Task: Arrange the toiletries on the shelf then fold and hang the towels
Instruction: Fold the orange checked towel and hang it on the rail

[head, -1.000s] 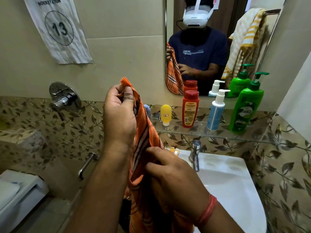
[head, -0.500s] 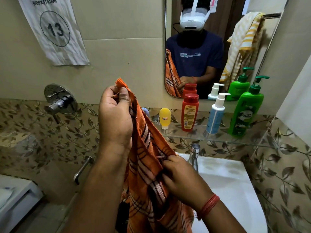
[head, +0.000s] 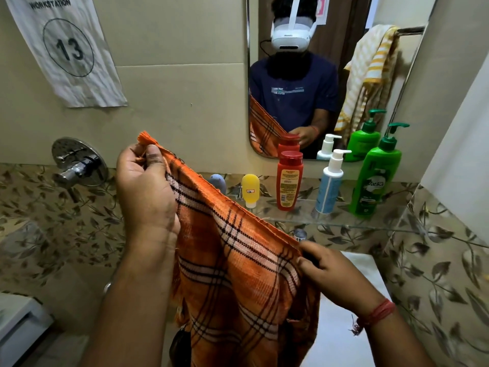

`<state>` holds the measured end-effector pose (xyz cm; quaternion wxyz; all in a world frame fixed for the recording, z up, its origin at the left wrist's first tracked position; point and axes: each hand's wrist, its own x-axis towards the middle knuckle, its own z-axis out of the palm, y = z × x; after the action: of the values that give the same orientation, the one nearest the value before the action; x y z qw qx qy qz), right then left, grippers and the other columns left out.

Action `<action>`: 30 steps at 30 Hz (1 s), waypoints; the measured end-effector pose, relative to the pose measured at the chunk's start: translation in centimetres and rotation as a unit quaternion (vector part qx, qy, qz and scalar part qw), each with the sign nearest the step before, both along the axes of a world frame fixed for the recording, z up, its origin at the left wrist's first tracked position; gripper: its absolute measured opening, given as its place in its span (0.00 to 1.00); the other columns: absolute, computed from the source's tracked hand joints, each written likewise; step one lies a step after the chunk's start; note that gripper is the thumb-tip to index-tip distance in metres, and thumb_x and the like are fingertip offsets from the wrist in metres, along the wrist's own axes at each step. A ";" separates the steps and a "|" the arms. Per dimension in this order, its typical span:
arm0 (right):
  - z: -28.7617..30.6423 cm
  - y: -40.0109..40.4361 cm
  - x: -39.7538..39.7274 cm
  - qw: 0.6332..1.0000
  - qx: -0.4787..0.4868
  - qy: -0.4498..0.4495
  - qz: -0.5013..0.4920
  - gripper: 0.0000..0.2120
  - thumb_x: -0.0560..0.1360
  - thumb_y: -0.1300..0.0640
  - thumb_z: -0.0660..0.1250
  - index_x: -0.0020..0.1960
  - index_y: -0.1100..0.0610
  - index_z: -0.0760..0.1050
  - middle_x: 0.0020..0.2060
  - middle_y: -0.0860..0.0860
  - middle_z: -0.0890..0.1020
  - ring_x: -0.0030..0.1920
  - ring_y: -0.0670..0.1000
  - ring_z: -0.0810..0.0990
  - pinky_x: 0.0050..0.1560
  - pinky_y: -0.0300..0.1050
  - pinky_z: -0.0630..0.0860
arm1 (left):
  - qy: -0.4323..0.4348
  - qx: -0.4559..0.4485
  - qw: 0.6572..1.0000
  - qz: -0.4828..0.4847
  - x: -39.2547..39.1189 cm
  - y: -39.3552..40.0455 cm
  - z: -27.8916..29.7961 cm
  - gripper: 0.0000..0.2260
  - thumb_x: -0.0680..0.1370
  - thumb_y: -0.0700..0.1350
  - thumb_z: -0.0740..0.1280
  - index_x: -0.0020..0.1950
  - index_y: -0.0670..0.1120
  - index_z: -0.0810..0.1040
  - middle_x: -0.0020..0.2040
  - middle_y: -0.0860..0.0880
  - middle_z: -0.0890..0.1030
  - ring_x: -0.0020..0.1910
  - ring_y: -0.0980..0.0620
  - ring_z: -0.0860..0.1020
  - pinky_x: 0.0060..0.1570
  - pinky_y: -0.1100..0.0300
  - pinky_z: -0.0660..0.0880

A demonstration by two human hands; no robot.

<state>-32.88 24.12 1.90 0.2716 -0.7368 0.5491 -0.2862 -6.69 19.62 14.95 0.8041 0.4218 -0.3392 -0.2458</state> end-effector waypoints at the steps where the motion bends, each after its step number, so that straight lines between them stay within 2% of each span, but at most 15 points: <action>1: 0.3 0.0 -0.3 1.000 -0.002 0.002 -0.002 0.07 0.78 0.52 0.61 0.48 0.52 0.77 0.40 0.50 0.81 0.41 0.49 0.78 0.39 0.44 0.72 | 0.001 0.000 1.000 0.004 0.0 0.0 0.0 0.08 0.84 0.42 0.62 0.47 0.51 0.74 0.39 0.55 0.76 0.30 0.66 0.75 0.35 0.70 0.74; 4: 1.1 0.0 -1.3 1.000 -0.008 -0.021 0.004 0.09 0.72 0.50 0.63 0.37 0.56 0.72 0.36 0.53 0.76 0.38 0.51 0.76 0.38 0.48 0.71 | 0.003 -0.001 1.000 0.019 0.0 -0.1 0.0 0.09 0.84 0.41 0.62 0.46 0.52 0.74 0.40 0.56 0.75 0.30 0.68 0.75 0.35 0.73 0.73; 7: 1.4 0.4 -2.1 0.983 0.034 -0.176 0.037 0.10 0.72 0.57 0.66 0.32 0.53 0.70 0.32 0.50 0.72 0.36 0.48 0.73 0.38 0.42 0.69 | 0.005 -0.010 0.999 0.031 0.2 -0.1 0.2 0.09 0.84 0.42 0.62 0.45 0.53 0.74 0.40 0.57 0.76 0.31 0.69 0.76 0.37 0.74 0.72; 10: 1.0 0.7 -2.4 0.946 0.042 -0.319 0.027 0.09 0.70 0.59 0.68 0.33 0.52 0.73 0.31 0.51 0.72 0.35 0.50 0.72 0.35 0.40 0.69 | 0.001 -0.010 0.999 0.033 0.6 -0.4 0.2 0.09 0.84 0.43 0.62 0.45 0.52 0.74 0.40 0.57 0.76 0.33 0.67 0.76 0.39 0.71 0.74; 12: 0.6 0.8 -2.1 0.914 0.061 -0.401 0.019 0.09 0.68 0.54 0.73 0.36 0.53 0.73 0.32 0.52 0.73 0.34 0.50 0.72 0.34 0.40 0.70 | -0.003 -0.014 0.999 0.036 0.8 -0.8 0.1 0.08 0.84 0.42 0.63 0.46 0.51 0.75 0.40 0.56 0.76 0.36 0.65 0.74 0.41 0.69 0.74; 14: 0.2 0.9 -2.0 0.888 0.077 -0.453 0.018 0.15 0.67 0.50 0.78 0.39 0.55 0.73 0.34 0.53 0.75 0.35 0.49 0.75 0.33 0.40 0.74 | -0.002 -0.014 0.999 0.035 0.7 -1.1 0.0 0.07 0.84 0.42 0.63 0.47 0.51 0.75 0.40 0.56 0.75 0.35 0.65 0.73 0.41 0.70 0.73; 16: 0.3 1.1 -1.9 0.902 0.063 -0.427 0.011 0.10 0.72 0.52 0.74 0.41 0.55 0.74 0.36 0.51 0.78 0.37 0.49 0.77 0.34 0.39 0.75 | 0.002 -0.010 0.999 0.036 0.7 -1.3 -0.2 0.09 0.84 0.41 0.63 0.45 0.51 0.74 0.39 0.56 0.74 0.32 0.66 0.73 0.39 0.71 0.72; 19: 0.8 1.1 -2.2 0.950 0.026 -0.312 0.025 0.02 0.73 0.57 0.69 0.42 0.53 0.77 0.36 0.47 0.79 0.38 0.45 0.79 0.37 0.37 0.75 | 0.012 -0.006 1.000 0.024 0.6 -1.6 -0.5 0.08 0.84 0.41 0.62 0.46 0.50 0.74 0.39 0.55 0.74 0.33 0.66 0.73 0.40 0.71 0.72; 24: 1.4 0.7 -3.3 0.994 0.039 -0.095 0.037 0.04 0.73 0.45 0.69 0.41 0.44 0.79 0.38 0.44 0.81 0.39 0.44 0.80 0.38 0.39 0.75 | 0.034 -0.002 0.999 0.032 0.9 -1.7 -0.6 0.08 0.84 0.39 0.62 0.47 0.50 0.75 0.40 0.55 0.75 0.31 0.68 0.74 0.37 0.72 0.72; 30: 1.4 0.2 -4.0 0.999 -0.007 0.029 0.021 0.08 0.74 0.43 0.68 0.40 0.46 0.79 0.40 0.40 0.80 0.42 0.44 0.79 0.39 0.43 0.78 | 0.021 0.009 0.999 0.043 1.5 -1.9 -0.9 0.07 0.84 0.41 0.62 0.48 0.51 0.76 0.41 0.55 0.75 0.34 0.66 0.74 0.39 0.71 0.73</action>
<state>-36.86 24.35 3.34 0.2564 -0.7579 0.5391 -0.2632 -5.17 17.68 14.00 0.8170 0.4383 -0.3014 -0.2227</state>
